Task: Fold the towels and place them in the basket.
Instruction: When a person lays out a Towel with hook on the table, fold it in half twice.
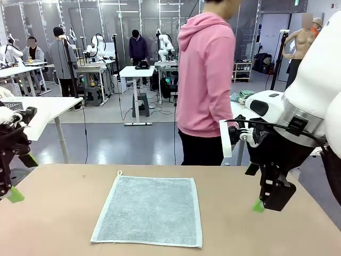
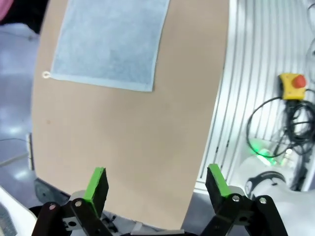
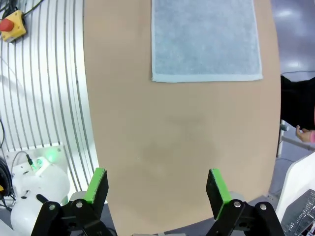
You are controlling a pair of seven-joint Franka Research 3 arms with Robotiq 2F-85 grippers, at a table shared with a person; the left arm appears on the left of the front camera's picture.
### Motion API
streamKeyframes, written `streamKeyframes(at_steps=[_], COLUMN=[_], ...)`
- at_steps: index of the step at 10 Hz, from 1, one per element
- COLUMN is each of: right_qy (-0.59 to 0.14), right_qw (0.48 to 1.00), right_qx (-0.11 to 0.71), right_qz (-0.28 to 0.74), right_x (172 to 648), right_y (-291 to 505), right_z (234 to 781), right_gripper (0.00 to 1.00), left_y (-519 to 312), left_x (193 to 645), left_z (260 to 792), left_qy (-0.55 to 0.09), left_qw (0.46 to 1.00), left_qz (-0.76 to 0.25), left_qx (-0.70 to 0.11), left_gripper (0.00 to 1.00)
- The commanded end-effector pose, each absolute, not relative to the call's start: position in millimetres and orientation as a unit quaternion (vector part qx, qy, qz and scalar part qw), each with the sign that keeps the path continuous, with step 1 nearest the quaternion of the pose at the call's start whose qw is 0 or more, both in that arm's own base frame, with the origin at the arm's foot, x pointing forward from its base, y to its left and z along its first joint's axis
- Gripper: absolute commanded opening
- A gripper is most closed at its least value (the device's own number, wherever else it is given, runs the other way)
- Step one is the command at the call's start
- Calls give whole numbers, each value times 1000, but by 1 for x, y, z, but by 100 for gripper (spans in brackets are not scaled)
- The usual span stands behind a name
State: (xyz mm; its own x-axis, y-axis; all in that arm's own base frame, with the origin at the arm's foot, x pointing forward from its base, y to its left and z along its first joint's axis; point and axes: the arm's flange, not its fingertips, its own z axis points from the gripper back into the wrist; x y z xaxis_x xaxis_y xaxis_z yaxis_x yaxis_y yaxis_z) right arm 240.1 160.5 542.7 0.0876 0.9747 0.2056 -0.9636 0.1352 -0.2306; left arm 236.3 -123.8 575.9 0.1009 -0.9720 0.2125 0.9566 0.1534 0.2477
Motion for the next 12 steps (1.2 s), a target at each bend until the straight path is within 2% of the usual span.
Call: streamKeyframes(at_steps=[1, 5, 7, 12], right_qy=[-161, -161, -154, -132], right_qw=[734, 736, 699, 678], right_qx=[-19, -19, -7, 24], right_qz=[659, 657, 698, 722], right_x=[236, 238, 247, 265], right_y=[159, 160, 181, 212], right_z=[547, 546, 506, 438], right_gripper=[100, 100, 100, 100], left_y=[-127, -125, -147, -180], left_x=[236, 236, 258, 291], left_z=[574, 576, 529, 449], left_qy=[-164, -164, -161, -130], left_qw=[740, 741, 716, 717], left_qz=[-652, -651, -679, -684], left_qx=[10, 20, -1, -19], left_gripper=[100, 100, 100, 100])
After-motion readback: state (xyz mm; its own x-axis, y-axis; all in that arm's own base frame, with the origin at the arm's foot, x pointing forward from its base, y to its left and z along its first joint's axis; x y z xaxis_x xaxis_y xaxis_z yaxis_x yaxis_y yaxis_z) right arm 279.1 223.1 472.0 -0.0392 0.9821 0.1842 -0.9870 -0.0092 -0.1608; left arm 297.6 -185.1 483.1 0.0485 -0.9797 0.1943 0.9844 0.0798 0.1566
